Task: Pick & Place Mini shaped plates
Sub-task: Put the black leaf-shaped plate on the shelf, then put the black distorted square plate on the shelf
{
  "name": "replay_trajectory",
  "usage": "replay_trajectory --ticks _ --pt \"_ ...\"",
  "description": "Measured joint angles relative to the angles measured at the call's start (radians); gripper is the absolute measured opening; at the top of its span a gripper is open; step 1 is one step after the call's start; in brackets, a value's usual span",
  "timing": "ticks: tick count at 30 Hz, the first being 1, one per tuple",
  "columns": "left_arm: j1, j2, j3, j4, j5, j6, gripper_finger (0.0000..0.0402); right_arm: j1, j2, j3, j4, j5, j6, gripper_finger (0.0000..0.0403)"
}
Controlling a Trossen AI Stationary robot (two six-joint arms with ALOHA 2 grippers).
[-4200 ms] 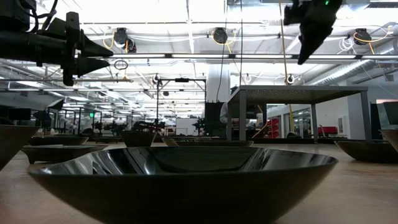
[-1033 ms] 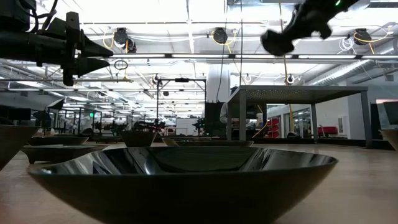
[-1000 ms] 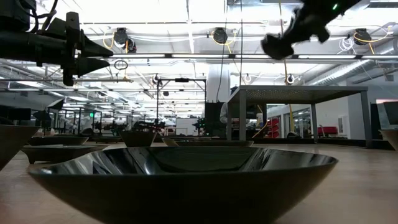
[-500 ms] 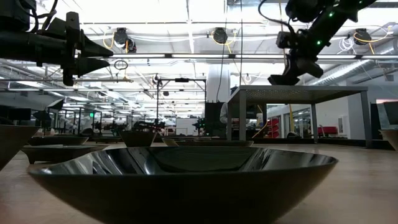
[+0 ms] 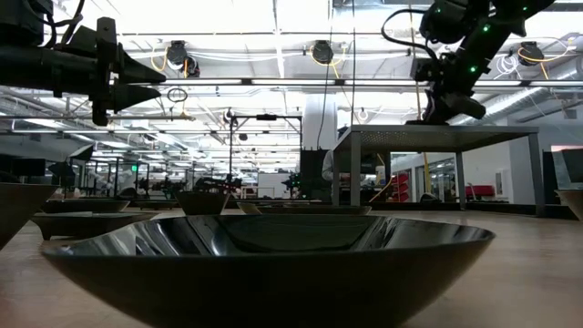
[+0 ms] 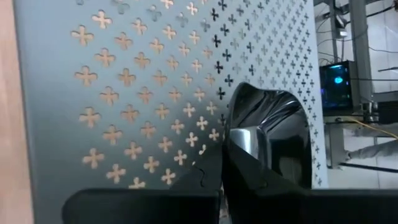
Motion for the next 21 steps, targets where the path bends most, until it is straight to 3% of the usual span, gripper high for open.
replay_trajectory --ticks 5,16,21 --pt "0.0 0.0 0.0 0.0 0.0 0.0 0.0173 0.0 -0.002 0.0 0.02 0.001 0.003 0.001" --pt "0.0 0.0 0.0 0.0 0.0 0.0 0.0173 0.006 -0.024 0.0 0.025 0.002 0.051 0.0103" --pt "0.0 0.0 0.0 0.0 0.0 0.0 0.0173 0.04 -0.082 0.032 -0.016 0.002 0.071 0.0124"
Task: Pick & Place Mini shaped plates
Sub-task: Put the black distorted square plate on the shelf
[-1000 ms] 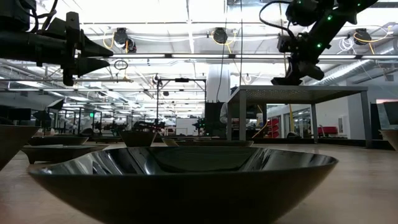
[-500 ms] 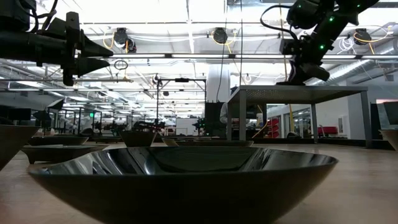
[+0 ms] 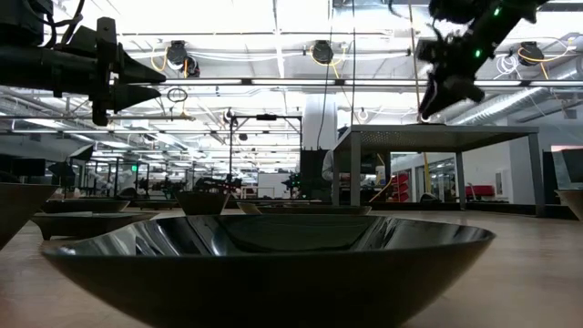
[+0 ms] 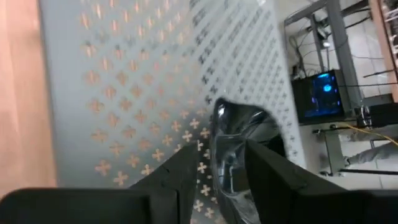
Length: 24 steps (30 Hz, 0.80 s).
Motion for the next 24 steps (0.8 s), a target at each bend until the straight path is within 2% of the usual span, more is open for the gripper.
replay_trajectory --ticks 4,6,11,13,20,24 --pt "0.0 0.0 0.0 0.0 0.0 0.0 0.0173 0.027 -0.034 0.088 -0.058 -0.002 0.094 0.0125" --pt "0.0 0.0 0.0 0.0 0.0 0.0 0.0173 0.047 -0.04 0.137 -0.077 -0.043 0.18 0.0125" --pt "0.0 0.0 0.0 0.0 0.0 0.0 0.0173 0.098 -0.044 0.205 -0.076 -0.357 0.443 0.0125" --pt "0.0 0.0 0.0 0.0 0.0 0.0 0.0173 0.136 -0.044 0.207 -0.055 -0.436 0.504 0.0125" --pt "0.0 0.0 0.0 0.0 0.0 0.0 0.0173 0.349 -0.041 0.208 -0.068 -0.442 0.592 0.0126" --pt "0.0 0.0 0.0 0.0 0.0 0.0 0.0173 0.477 -0.028 0.208 -0.157 -0.443 0.704 0.0126"
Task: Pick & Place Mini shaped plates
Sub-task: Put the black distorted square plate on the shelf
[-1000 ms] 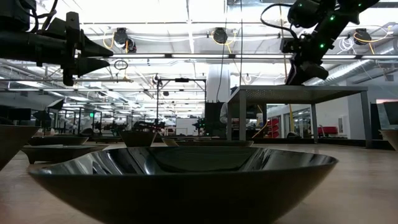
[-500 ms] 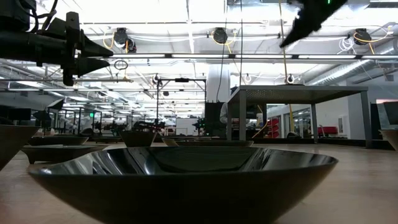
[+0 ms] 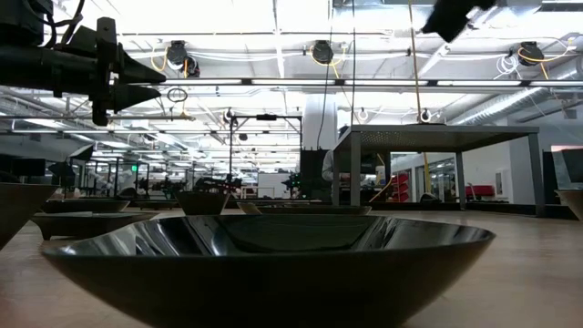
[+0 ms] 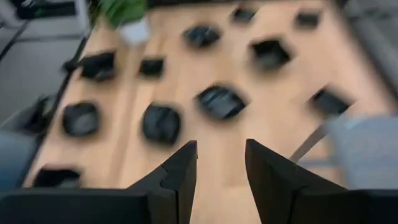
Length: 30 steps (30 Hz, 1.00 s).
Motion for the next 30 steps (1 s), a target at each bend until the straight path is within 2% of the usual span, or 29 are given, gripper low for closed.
replay_trajectory --ticks 8,10,12,17,25,30 --pt "0.0 0.0 0.0 0.0 0.0 0.0 0.0173 0.269 0.112 0.0 -0.334 -0.001 0.2 0.0125" --pt "0.0 0.0 0.0 0.0 0.0 0.0 0.0173 0.336 0.156 0.0 -0.361 -0.002 0.232 0.0125" --pt "0.0 0.0 0.0 0.0 0.0 0.0 0.0173 0.4 0.196 0.0 -0.355 -0.016 0.256 0.0125" --pt "0.0 0.0 0.0 0.0 0.0 0.0 0.0173 0.539 0.293 0.0 -0.301 -0.14 0.262 0.0125" --pt "0.0 0.0 0.0 0.0 0.0 0.0 0.0173 0.715 0.459 0.0 -0.188 -0.133 0.275 0.0125" --pt "0.0 0.0 0.0 0.0 0.0 0.0 0.0173 0.779 0.572 0.0 -0.175 -0.133 0.155 0.0127"
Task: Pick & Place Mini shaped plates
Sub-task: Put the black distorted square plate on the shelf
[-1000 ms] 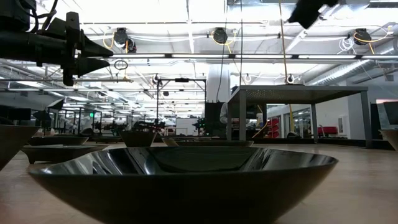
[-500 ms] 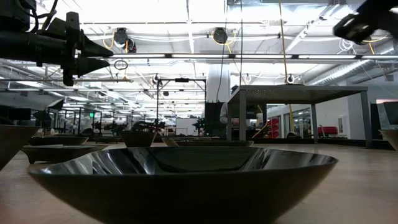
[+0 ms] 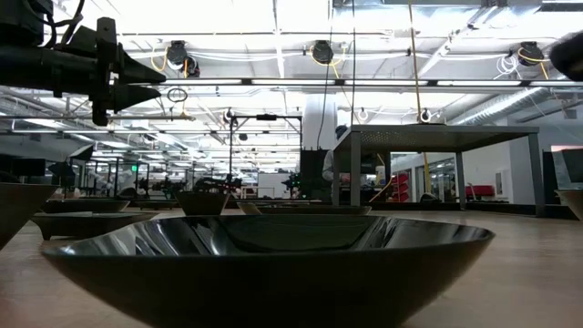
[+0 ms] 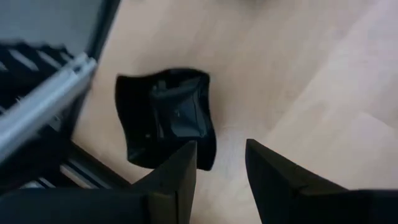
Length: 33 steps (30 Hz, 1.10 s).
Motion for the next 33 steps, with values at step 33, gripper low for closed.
replay_trajectory --ticks 33 --pt "0.0 0.0 0.0 0.0 0.0 0.0 0.0173 0.055 0.16 -0.132 0.376 -0.055 -0.095 0.0005"
